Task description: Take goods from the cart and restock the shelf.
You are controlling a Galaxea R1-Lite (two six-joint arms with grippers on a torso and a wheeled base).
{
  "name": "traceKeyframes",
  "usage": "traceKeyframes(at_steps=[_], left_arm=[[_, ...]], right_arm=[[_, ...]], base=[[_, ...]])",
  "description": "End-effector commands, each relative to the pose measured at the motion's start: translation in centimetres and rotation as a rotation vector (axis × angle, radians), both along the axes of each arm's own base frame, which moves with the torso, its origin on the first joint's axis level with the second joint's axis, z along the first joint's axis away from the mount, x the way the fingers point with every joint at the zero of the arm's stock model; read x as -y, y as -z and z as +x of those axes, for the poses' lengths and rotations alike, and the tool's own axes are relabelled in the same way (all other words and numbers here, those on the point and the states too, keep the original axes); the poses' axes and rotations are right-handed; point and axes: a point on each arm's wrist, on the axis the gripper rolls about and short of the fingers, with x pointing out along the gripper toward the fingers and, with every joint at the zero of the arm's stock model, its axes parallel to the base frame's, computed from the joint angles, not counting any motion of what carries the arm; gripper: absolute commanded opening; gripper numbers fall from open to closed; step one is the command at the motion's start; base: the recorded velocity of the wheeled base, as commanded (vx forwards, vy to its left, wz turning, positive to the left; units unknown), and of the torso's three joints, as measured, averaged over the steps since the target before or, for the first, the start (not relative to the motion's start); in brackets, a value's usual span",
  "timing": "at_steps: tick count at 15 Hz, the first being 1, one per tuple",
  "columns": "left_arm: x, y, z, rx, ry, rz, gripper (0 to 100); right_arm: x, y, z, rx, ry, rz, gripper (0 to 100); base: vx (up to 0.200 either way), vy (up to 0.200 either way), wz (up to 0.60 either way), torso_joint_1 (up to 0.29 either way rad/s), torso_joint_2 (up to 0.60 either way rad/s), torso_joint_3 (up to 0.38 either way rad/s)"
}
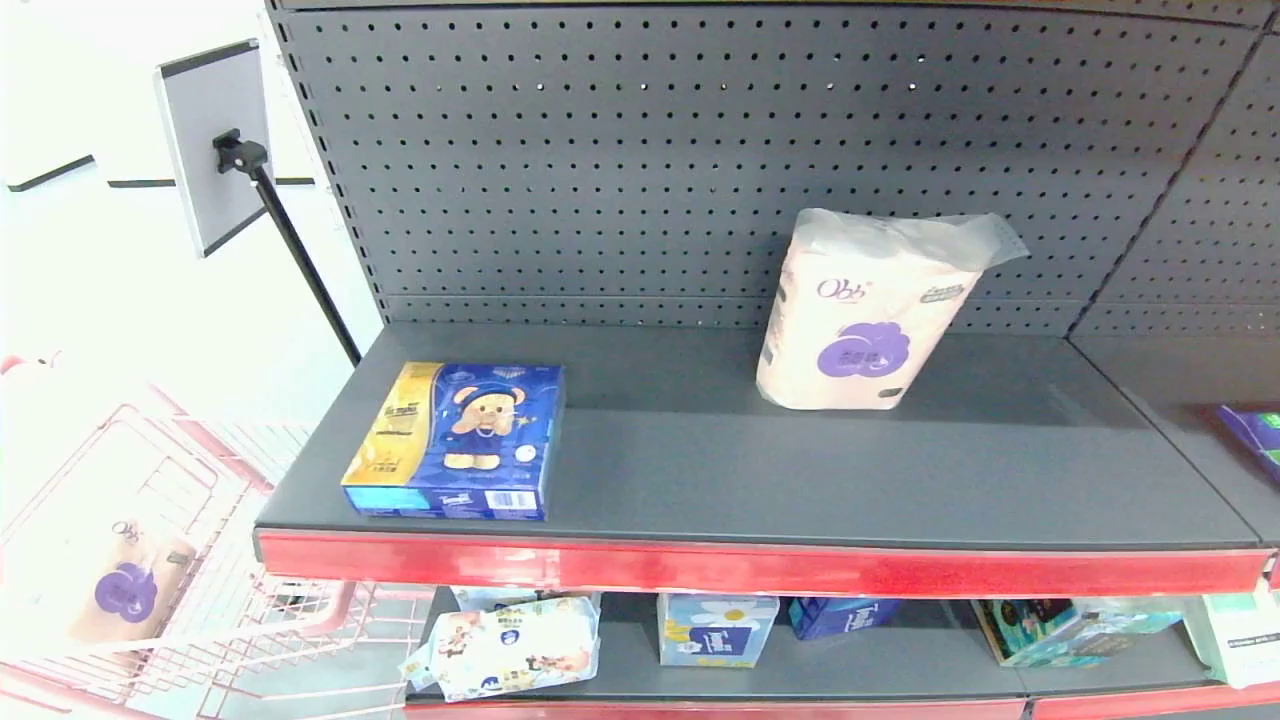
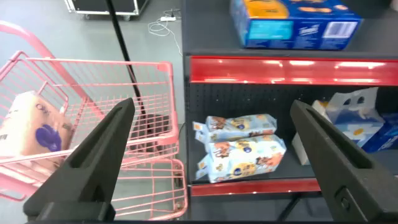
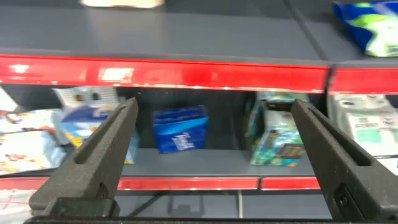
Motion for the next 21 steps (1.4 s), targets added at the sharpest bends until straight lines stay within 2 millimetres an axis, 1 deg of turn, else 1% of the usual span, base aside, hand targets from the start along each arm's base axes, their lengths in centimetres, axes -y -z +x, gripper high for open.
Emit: traceKeyframes(at_steps=[1,21], left_arm=[[0.0,-0.01,0.01,-0.001,0.0,-0.001,100],[0.0,-0.01,0.01,-0.001,0.0,-0.002,100]], right_arm=[[0.0,-0.01,0.01,0.0,0.0,0.0,100],[0.0,0.01,0.0,-0.002,0.002,-0.003,100]], base=[[0.0,0.2,0.0,0.002,0.01,0.002],[0.0,0.2,0.0,0.004,0.0,0.002]])
